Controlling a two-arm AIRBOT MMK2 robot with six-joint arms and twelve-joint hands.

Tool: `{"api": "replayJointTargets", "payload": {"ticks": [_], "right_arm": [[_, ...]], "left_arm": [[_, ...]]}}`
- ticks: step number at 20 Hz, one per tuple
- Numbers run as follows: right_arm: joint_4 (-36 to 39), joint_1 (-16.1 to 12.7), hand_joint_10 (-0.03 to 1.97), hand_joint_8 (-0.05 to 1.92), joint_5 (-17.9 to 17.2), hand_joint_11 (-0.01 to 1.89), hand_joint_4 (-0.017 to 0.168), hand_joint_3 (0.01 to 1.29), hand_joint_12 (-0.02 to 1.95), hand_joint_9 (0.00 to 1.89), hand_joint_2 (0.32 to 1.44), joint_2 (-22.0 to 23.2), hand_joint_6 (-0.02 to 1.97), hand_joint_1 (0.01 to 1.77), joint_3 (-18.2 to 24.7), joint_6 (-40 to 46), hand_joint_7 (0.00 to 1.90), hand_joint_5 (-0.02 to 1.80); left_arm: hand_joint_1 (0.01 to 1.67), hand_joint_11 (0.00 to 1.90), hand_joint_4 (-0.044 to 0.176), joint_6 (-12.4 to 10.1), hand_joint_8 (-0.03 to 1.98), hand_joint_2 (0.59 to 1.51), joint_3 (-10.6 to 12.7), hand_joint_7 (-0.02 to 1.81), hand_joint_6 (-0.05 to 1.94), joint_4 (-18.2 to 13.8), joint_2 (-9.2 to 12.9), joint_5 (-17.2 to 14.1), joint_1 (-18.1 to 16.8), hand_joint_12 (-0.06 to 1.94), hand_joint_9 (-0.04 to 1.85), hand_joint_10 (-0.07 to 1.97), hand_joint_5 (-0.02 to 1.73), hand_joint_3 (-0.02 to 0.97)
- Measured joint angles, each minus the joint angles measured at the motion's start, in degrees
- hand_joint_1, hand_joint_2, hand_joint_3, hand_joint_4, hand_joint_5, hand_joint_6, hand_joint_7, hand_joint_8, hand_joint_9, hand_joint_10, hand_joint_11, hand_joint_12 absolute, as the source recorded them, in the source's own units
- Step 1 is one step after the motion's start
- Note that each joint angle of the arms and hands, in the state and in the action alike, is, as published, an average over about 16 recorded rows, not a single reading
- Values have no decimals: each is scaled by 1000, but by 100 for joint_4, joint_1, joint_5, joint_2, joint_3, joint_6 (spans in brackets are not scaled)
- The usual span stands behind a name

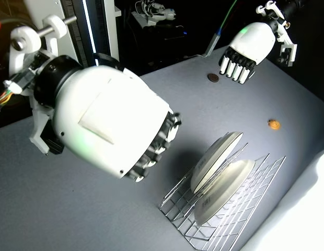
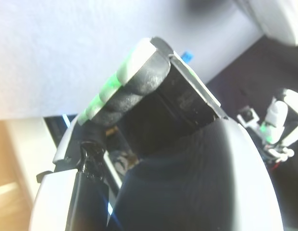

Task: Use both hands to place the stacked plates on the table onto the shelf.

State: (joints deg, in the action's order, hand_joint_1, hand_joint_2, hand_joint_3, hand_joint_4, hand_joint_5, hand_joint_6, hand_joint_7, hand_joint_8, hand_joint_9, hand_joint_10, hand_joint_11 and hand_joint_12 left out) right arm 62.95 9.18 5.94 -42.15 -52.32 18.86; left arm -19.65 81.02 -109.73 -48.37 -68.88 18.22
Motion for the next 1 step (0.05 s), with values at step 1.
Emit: {"api": "replayJointTargets", "payload": {"ticks": [1], "right_arm": [[3, 11, 1933, 1908, -49, 1592, 83, 11, 1912, 1522, 1440, 6, 1914, 437, -1, 2, 1486, 1283]], "left_arm": [[558, 1178, -7, -6, 1913, 1455, -18, 1204, 1876, 2, 0, 3, 0, 1926, 1176, 1938, 1032, -8]]}}
